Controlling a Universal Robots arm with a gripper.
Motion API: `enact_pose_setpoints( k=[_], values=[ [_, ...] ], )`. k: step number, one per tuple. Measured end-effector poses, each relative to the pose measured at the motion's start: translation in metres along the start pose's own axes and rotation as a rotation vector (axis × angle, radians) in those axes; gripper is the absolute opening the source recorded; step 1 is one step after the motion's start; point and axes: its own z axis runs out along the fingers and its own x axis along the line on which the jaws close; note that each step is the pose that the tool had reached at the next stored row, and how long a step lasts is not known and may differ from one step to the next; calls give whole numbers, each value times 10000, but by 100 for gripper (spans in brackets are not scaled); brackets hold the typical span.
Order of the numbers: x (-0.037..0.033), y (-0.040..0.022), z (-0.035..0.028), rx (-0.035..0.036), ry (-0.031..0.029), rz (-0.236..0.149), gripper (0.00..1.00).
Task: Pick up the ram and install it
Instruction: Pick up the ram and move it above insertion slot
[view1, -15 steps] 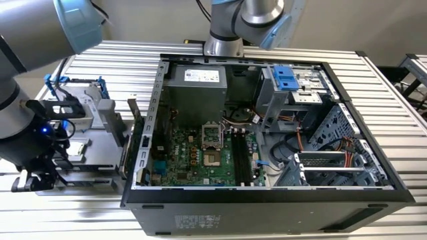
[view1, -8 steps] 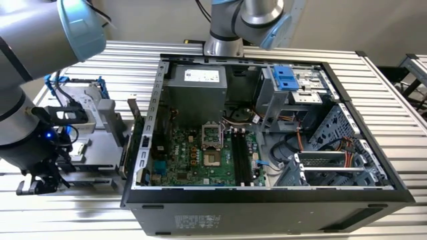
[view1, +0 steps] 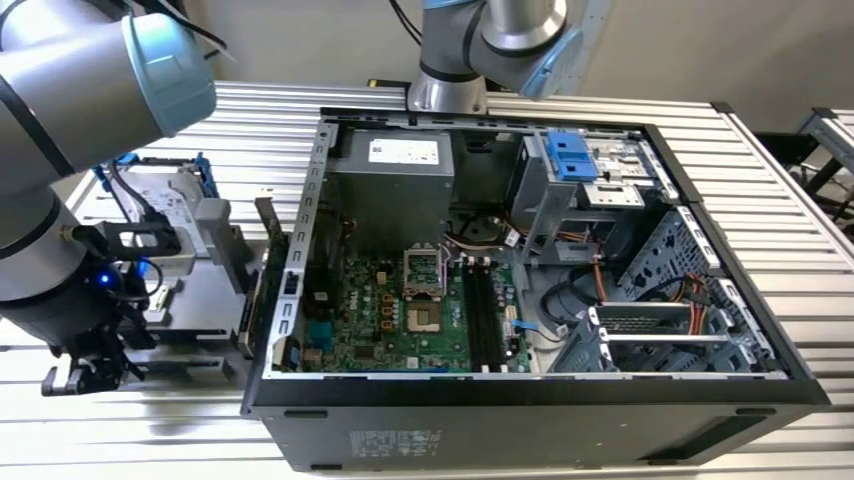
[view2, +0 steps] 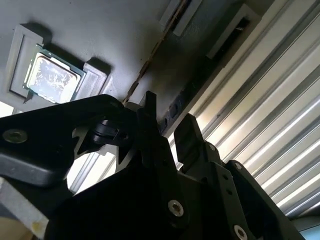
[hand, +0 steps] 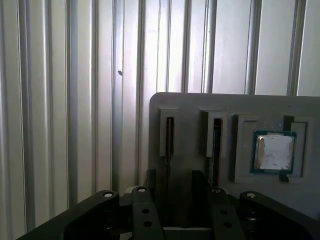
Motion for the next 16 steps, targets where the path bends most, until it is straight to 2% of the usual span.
enact_pose_setpoints(
  k=[4, 5, 16],
  values=[
    [0, 0, 6, 2, -2, 0, 100],
    [0, 0, 7, 2, -2, 0, 0],
    [0, -1, 18, 1, -1, 0, 0]
  ],
)
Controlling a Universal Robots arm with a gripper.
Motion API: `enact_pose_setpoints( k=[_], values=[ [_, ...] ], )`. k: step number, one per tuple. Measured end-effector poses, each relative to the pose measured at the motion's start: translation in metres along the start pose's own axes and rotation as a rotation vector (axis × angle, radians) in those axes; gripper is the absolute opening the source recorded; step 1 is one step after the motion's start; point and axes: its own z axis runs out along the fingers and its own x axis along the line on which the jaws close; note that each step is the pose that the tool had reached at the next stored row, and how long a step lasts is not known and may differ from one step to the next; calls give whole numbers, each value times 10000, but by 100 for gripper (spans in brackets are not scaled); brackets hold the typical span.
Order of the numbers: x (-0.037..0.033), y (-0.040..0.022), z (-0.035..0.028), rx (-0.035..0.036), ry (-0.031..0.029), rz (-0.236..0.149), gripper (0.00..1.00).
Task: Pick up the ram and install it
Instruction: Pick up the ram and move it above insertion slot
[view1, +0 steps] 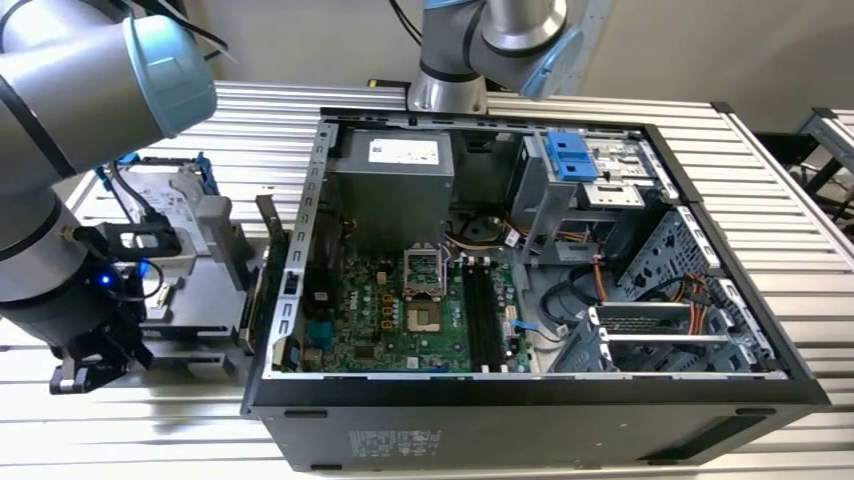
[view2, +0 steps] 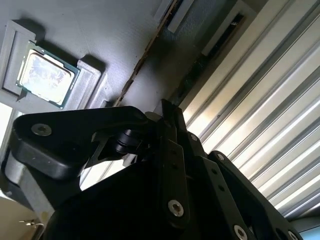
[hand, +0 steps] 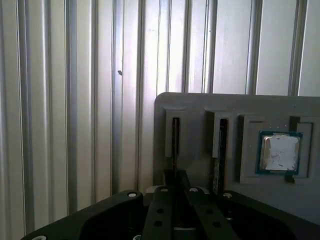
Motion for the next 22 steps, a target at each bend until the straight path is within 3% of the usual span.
enact_pose_setpoints(
  k=[4, 6, 18, 22],
  values=[
    [0, 0, 4, 0, 0, 0, 0],
    [-3, -1, -33, 14, -14, 29, 0],
    [-29, 1, -587, 0, 0, 37, 0],
    [-38, 1, -723, 5, -2, 133, 0]
  ],
)
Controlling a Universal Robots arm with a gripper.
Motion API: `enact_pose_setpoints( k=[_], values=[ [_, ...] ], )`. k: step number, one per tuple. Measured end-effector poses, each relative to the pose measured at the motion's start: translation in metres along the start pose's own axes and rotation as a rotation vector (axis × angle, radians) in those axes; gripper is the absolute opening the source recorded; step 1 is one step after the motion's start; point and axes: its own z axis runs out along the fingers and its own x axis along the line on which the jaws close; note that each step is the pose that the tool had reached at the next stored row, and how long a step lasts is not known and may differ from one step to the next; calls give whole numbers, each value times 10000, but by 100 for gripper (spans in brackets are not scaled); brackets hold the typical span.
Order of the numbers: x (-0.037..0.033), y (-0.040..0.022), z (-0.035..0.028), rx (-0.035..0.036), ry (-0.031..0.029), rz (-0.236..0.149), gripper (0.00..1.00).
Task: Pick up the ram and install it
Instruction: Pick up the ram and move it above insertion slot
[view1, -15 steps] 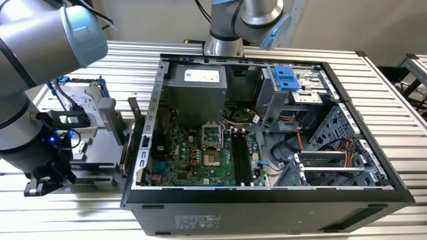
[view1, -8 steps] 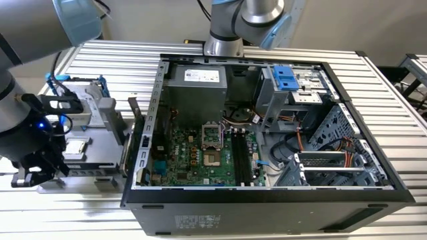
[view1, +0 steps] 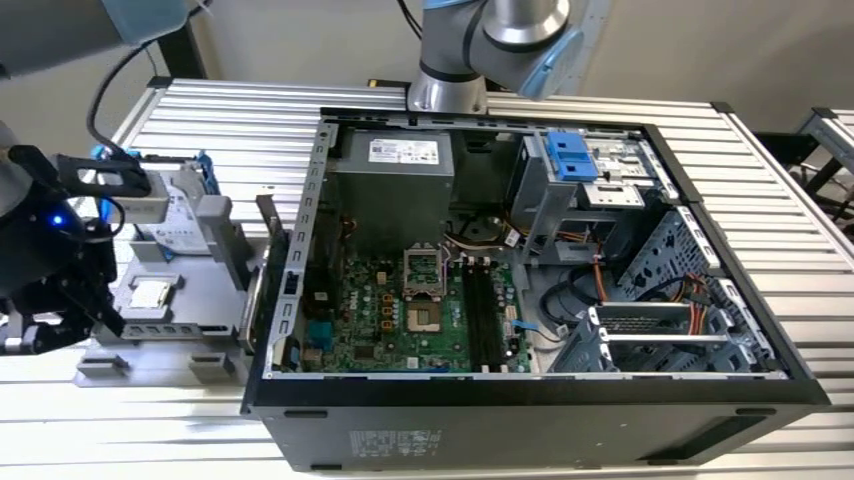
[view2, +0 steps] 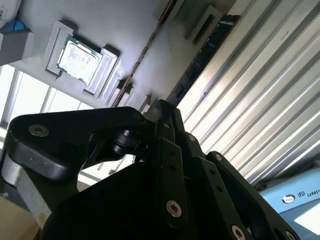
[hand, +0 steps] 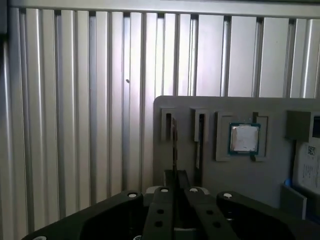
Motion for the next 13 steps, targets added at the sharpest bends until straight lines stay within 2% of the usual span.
enact_pose_setpoints(
  k=[2, 6, 9, 13],
  values=[
    [-2, 0, -76, 1, 0, 49, 0],
    [-2, 0, -83, 3, -25, 94, 0],
    [-1, 0, -93, 9, -28, 412, 0],
    [-3, 2, -157, 14, -33, 581, 0]
  ],
)
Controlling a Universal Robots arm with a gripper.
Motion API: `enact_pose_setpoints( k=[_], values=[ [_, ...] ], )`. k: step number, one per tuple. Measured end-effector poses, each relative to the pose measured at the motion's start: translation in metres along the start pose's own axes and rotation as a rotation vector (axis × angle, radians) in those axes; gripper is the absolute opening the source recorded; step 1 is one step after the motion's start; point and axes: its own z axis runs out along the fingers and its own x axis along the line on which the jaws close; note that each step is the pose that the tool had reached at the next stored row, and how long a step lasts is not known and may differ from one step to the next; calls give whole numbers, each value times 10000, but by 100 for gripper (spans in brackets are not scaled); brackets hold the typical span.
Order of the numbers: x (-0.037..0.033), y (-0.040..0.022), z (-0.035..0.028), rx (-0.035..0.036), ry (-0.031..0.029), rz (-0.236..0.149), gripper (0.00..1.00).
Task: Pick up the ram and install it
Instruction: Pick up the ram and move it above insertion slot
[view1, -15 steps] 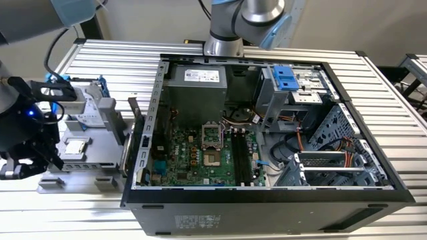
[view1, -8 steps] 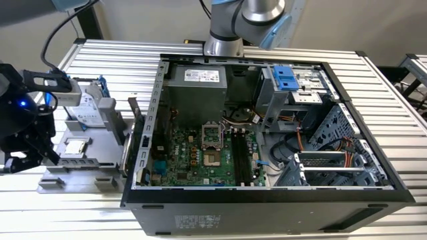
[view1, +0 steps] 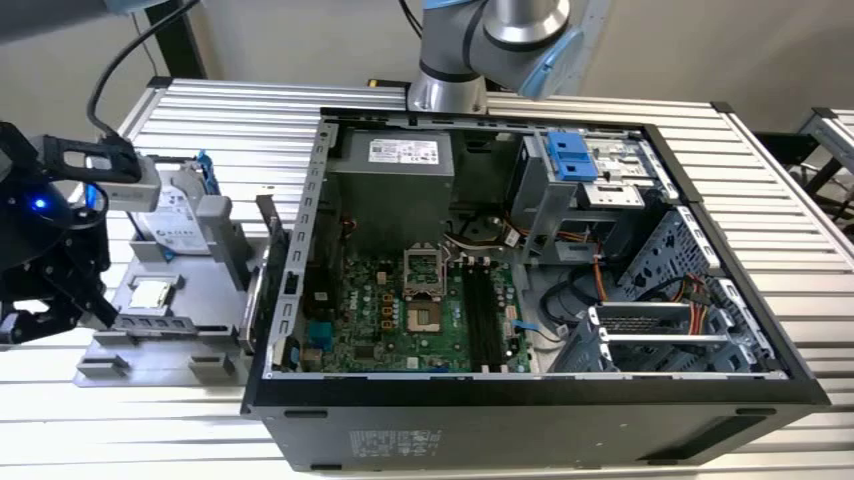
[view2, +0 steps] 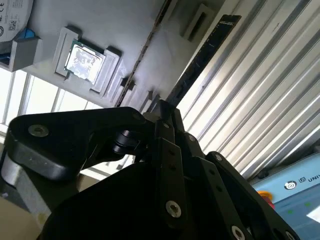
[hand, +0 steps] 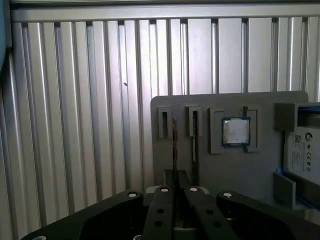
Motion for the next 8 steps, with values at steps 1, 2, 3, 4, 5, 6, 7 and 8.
enact_pose_setpoints(
  k=[1, 2, 3, 4, 5, 6, 7, 8],
  values=[
    [-1, 1, -33, 1, -2, 34, 0],
    [-2, 1, -69, 1, -3, 51, 0],
    [-3, 1, -109, -1, -2, 59, 0],
    [-4, 1, -152, 0, -3, 65, 0],
    [-6, 1, -197, 0, -3, 71, 0],
    [-7, 2, -242, -1, -2, 76, 0],
    [-8, 2, -288, 0, -3, 79, 0],
    [-10, 2, -333, 1, -3, 81, 0]
  ],
)
